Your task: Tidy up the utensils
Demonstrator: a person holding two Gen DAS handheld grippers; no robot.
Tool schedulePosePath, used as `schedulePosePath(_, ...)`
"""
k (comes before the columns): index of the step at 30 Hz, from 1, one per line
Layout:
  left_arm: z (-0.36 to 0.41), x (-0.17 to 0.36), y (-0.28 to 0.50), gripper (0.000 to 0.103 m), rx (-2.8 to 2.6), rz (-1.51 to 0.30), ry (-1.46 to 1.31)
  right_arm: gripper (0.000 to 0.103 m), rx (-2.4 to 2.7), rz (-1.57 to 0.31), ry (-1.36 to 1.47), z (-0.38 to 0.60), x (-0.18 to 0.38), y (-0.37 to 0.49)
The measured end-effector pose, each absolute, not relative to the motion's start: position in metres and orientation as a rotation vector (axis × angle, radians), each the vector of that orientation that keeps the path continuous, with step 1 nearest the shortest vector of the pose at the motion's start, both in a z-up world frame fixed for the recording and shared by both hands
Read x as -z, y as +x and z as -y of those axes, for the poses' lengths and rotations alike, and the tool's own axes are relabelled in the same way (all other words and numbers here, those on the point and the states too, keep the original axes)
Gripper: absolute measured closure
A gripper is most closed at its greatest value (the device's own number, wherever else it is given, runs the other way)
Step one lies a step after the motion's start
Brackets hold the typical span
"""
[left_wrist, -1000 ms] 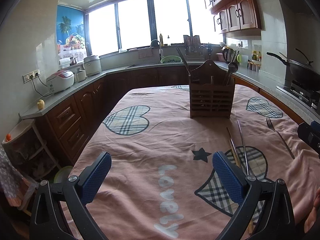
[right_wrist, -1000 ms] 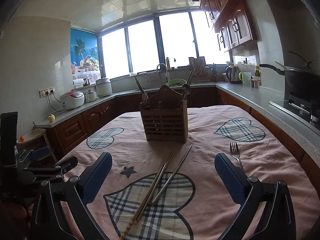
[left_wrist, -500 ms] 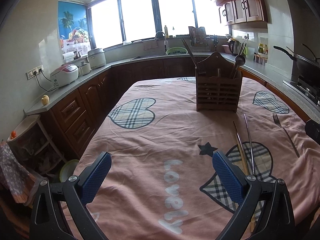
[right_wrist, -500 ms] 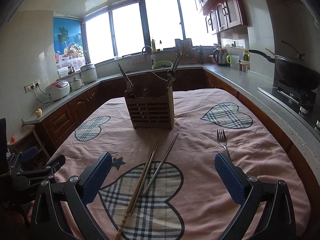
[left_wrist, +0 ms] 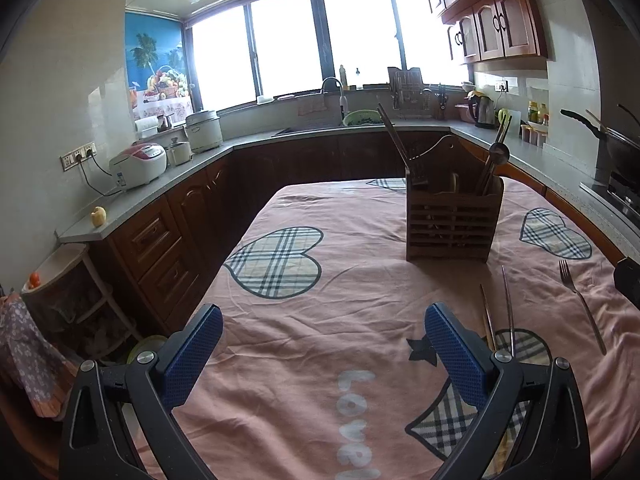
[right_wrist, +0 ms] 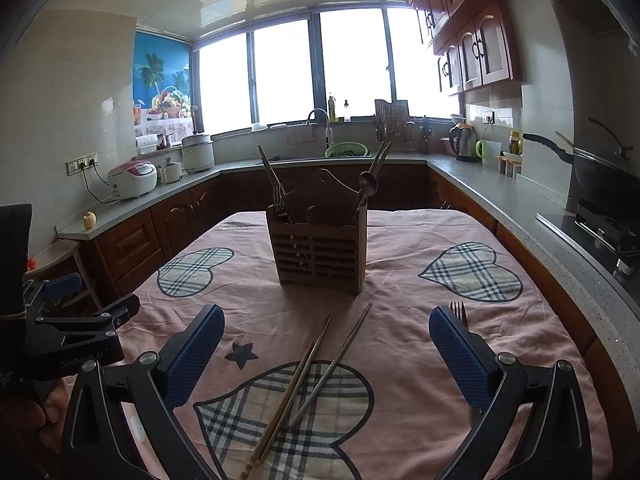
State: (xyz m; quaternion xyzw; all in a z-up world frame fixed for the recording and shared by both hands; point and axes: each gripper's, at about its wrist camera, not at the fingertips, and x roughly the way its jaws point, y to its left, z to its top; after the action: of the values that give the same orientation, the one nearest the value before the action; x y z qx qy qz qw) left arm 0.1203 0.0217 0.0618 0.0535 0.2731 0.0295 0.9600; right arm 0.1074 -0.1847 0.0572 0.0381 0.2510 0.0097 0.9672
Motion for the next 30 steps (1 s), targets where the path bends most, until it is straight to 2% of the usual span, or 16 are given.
schedulePosePath(11, -0.022, -0.063, 0.129, 0.001, -0.04, -0.538, 0.079, 0.0, -0.05, -0.43, 0.076, 0.183, -0.067, 0.115)
schedulePosePath(30, -0.018, -0.065, 0.131, 0.001, -0.029, -0.557, 0.05, 0.0, -0.05, -0.439, 0.124, 0.187, -0.059, 0.119)
